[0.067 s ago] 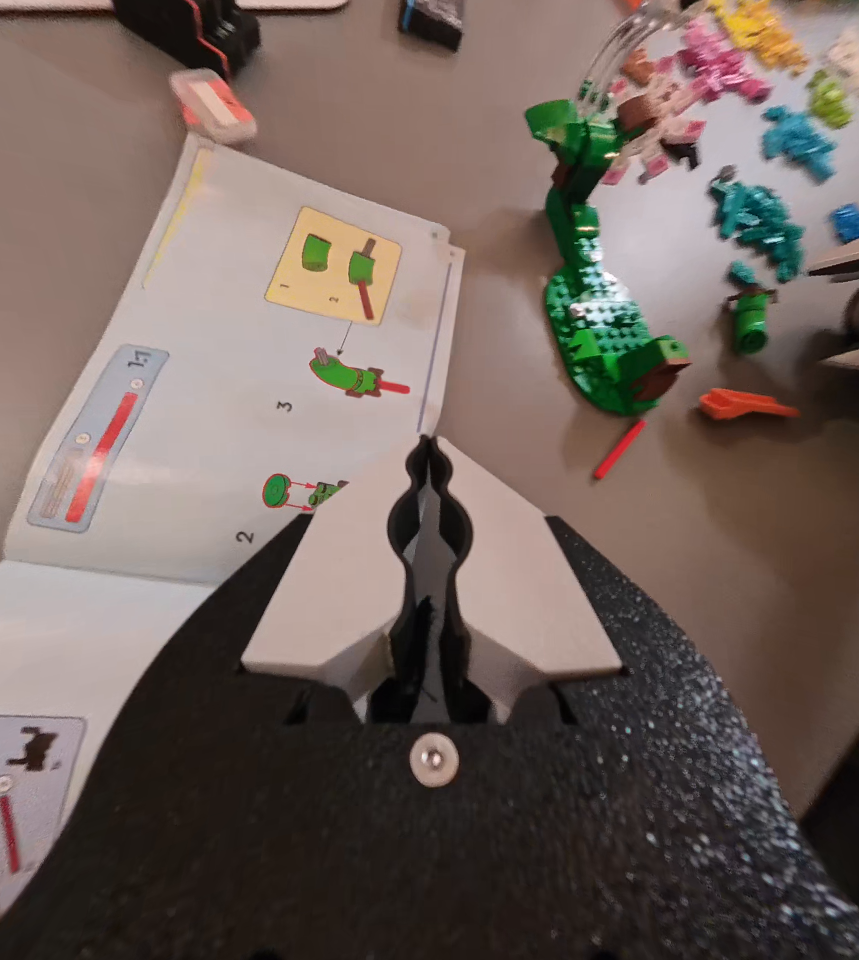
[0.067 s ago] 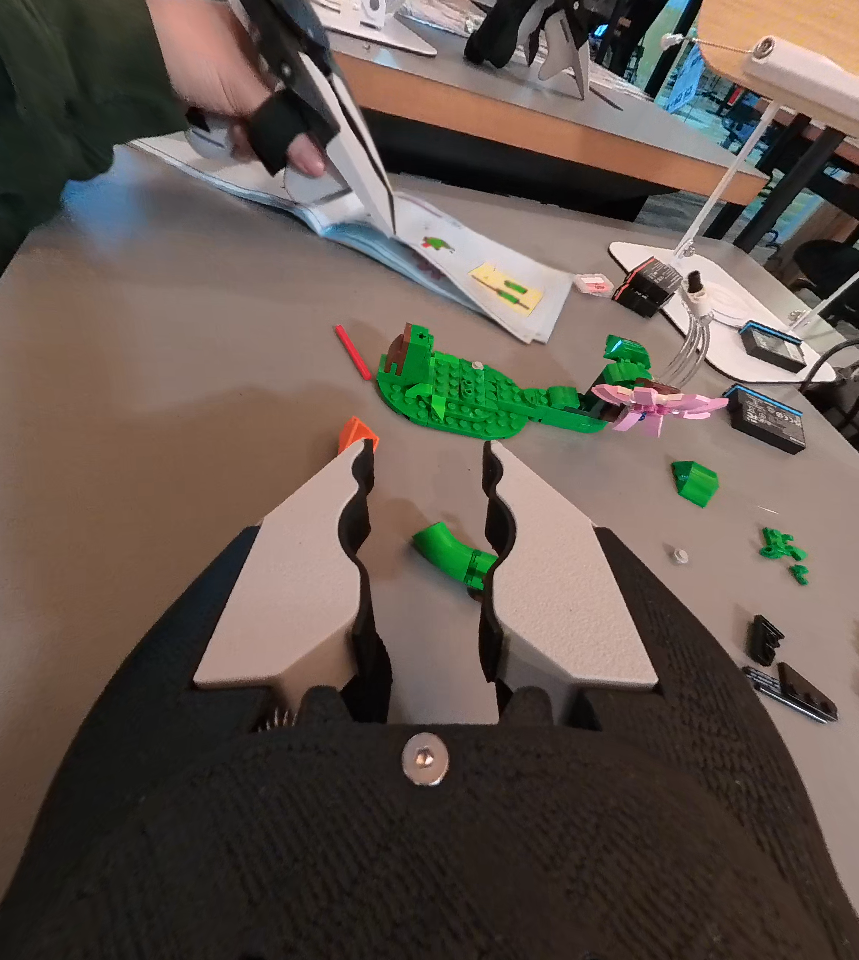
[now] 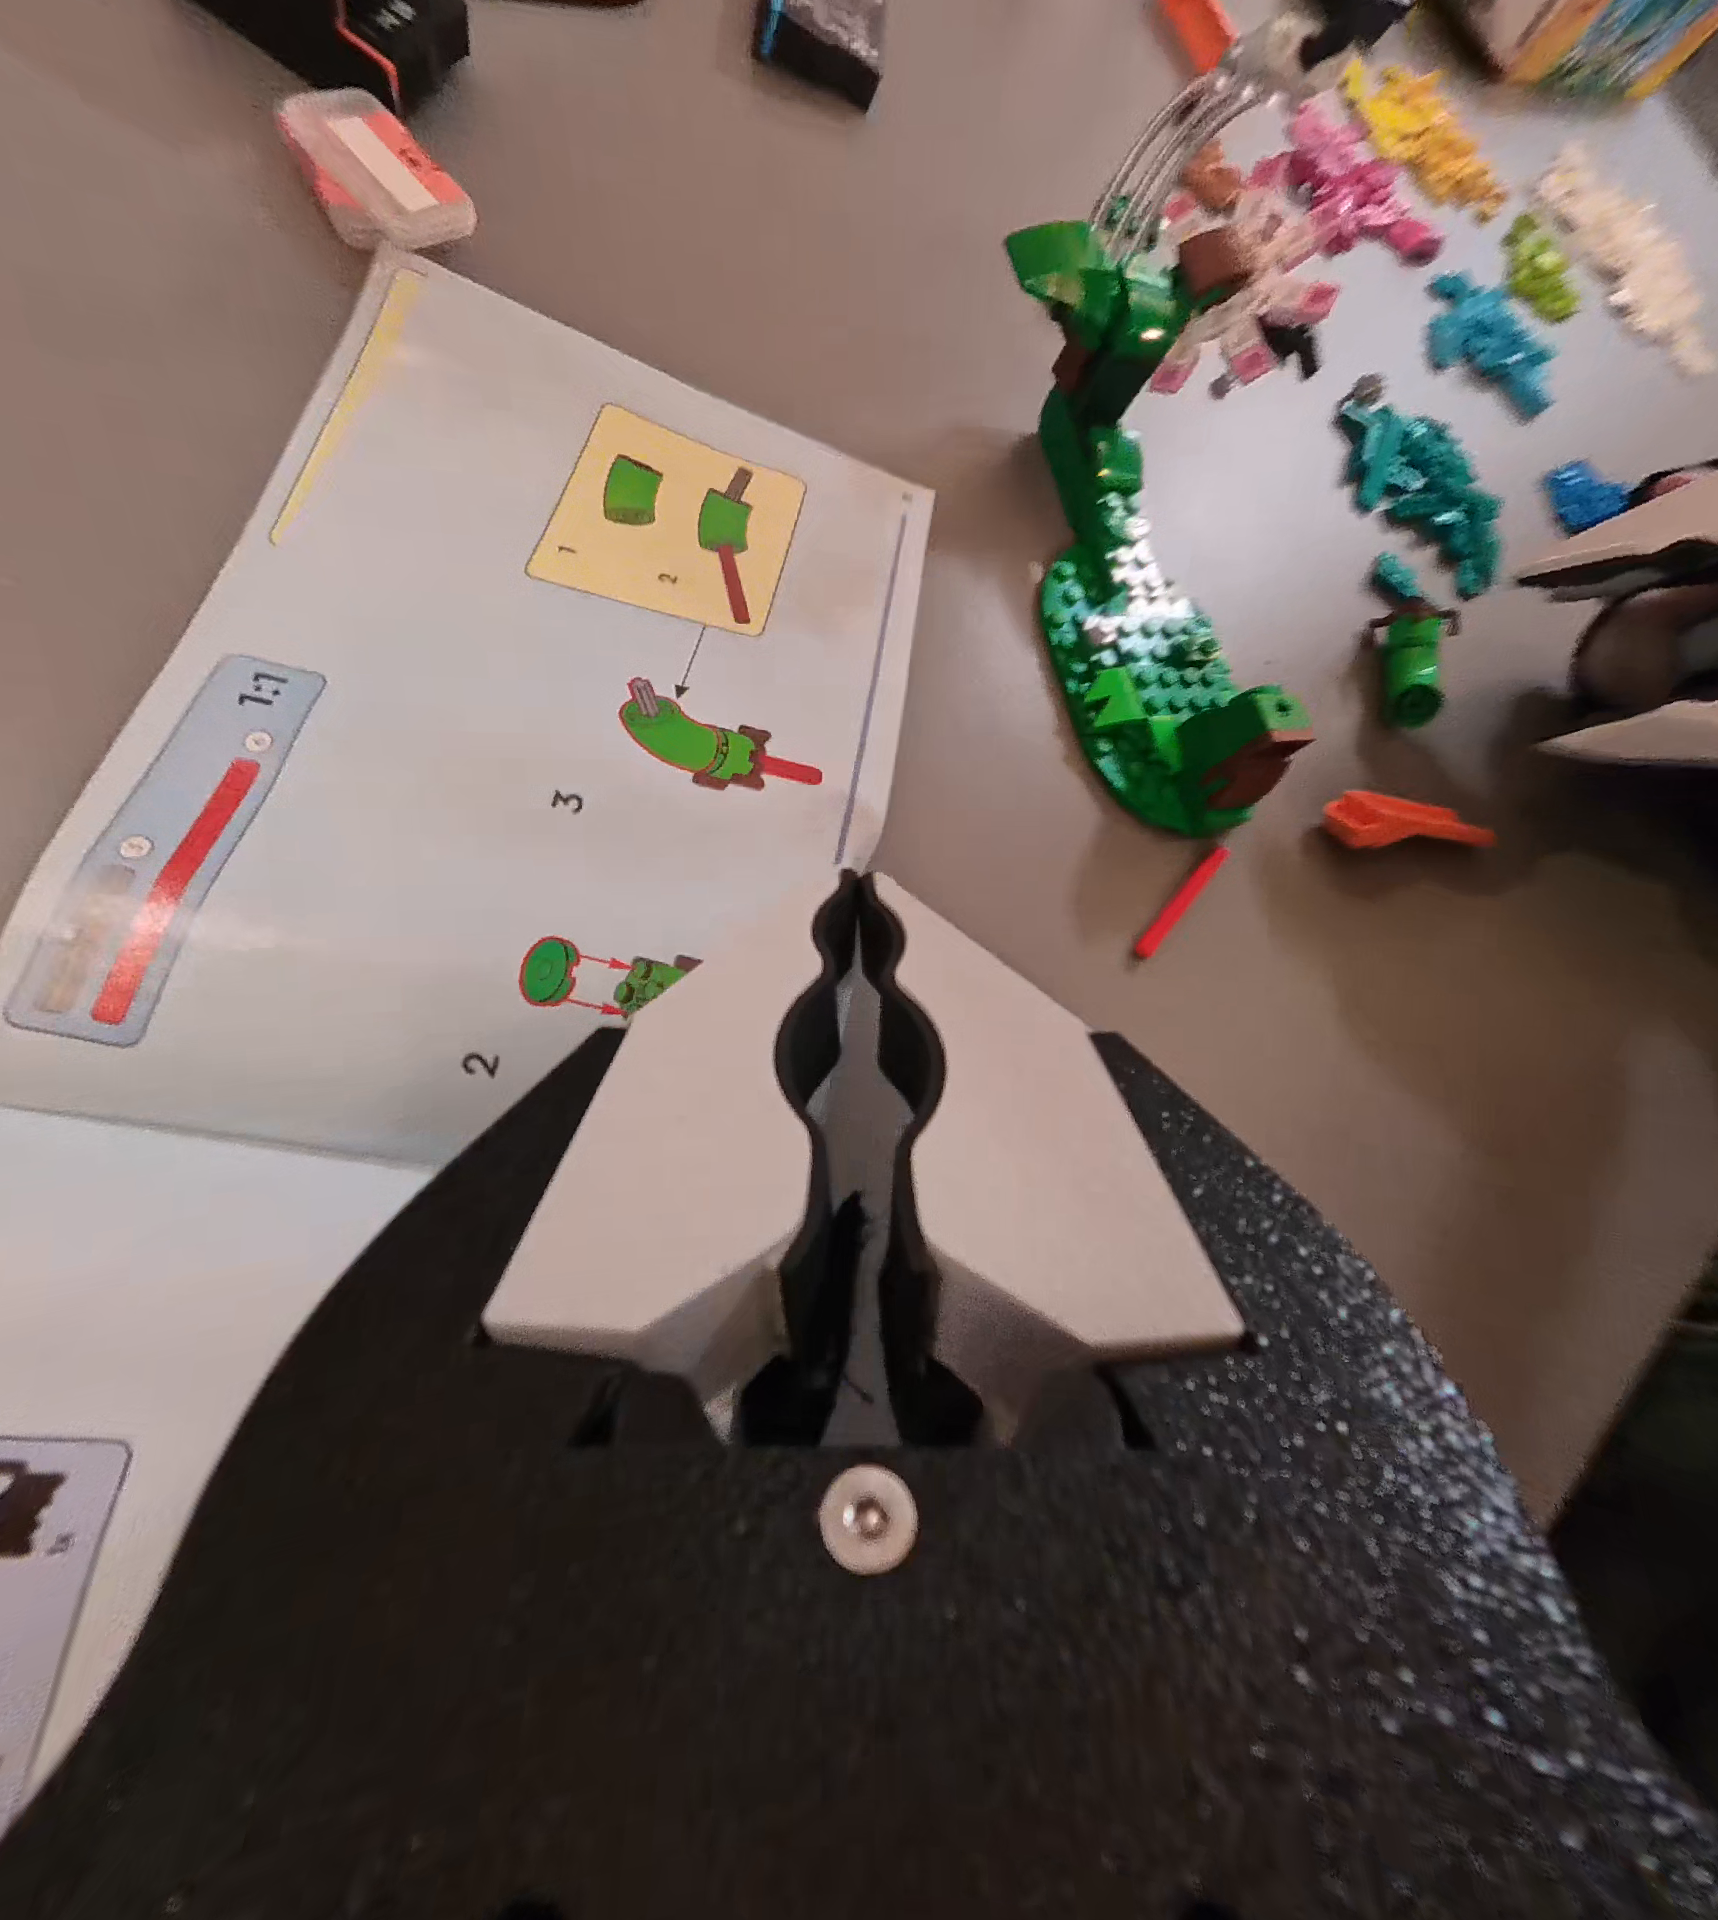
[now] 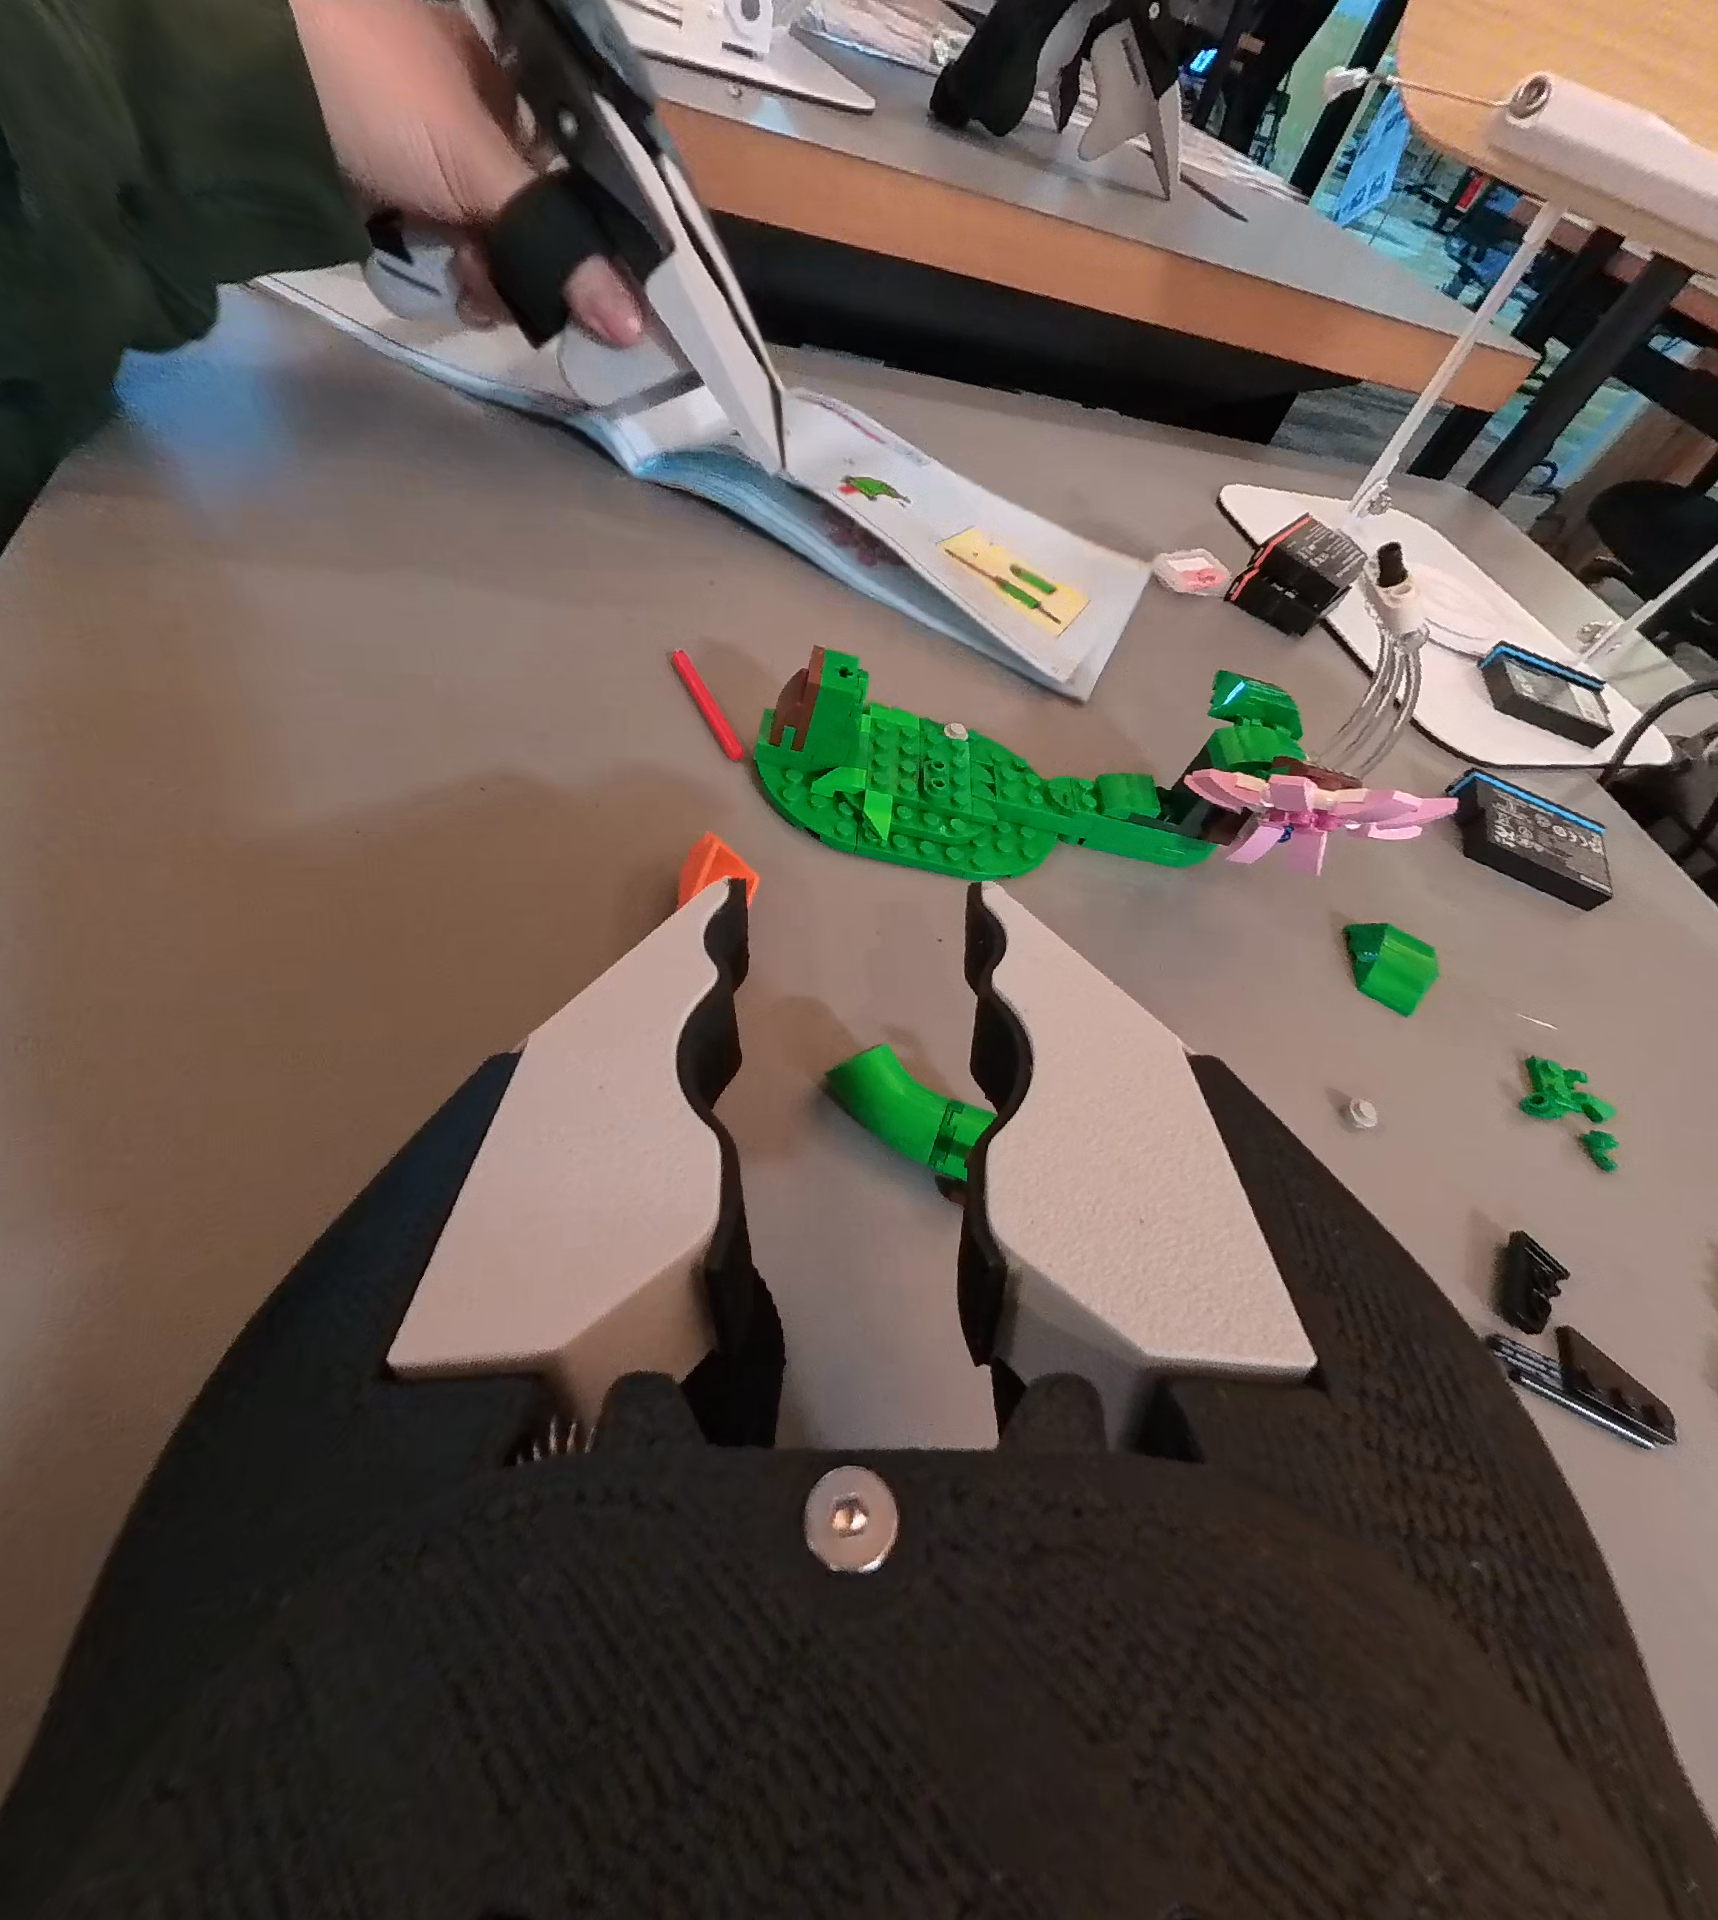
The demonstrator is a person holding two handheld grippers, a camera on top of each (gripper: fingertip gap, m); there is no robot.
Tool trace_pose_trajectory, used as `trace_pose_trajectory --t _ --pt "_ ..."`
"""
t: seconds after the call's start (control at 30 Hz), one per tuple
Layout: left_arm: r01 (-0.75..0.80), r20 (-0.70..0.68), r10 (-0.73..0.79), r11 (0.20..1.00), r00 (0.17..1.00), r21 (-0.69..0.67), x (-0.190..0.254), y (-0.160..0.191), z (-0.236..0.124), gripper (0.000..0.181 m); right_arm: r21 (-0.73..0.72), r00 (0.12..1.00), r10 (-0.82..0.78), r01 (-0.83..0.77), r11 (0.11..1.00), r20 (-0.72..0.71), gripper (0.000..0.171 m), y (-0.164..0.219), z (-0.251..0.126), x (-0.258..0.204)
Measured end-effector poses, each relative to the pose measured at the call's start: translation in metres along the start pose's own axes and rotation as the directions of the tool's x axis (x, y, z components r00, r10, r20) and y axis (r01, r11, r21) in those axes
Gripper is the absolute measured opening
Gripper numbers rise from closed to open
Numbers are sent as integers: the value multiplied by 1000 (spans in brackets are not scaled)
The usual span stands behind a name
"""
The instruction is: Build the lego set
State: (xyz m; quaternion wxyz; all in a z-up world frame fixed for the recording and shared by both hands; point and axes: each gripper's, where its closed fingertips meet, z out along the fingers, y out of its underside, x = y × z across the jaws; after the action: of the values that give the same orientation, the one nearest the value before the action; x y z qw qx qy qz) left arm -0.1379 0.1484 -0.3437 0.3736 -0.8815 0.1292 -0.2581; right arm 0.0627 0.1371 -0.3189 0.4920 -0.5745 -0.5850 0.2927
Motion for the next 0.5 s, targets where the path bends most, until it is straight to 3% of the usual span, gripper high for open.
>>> trace_pose_trajectory --t 0.17,0.33,0.5 --pt "116 -101 -108 990 989 84 7 -8 -6 0 1 1000 -1 1 1000 1 41 0 0 0" --pt "145 -116 -119 960 986 242 9 -19 -19 0 5 1000 -21 21 1000 -19 39 -4 1 0" --pt "118 -112 -80 918 990 380 17 -24 -35 0 22 998 55 -54 998 -28 7 -49 29 -4"
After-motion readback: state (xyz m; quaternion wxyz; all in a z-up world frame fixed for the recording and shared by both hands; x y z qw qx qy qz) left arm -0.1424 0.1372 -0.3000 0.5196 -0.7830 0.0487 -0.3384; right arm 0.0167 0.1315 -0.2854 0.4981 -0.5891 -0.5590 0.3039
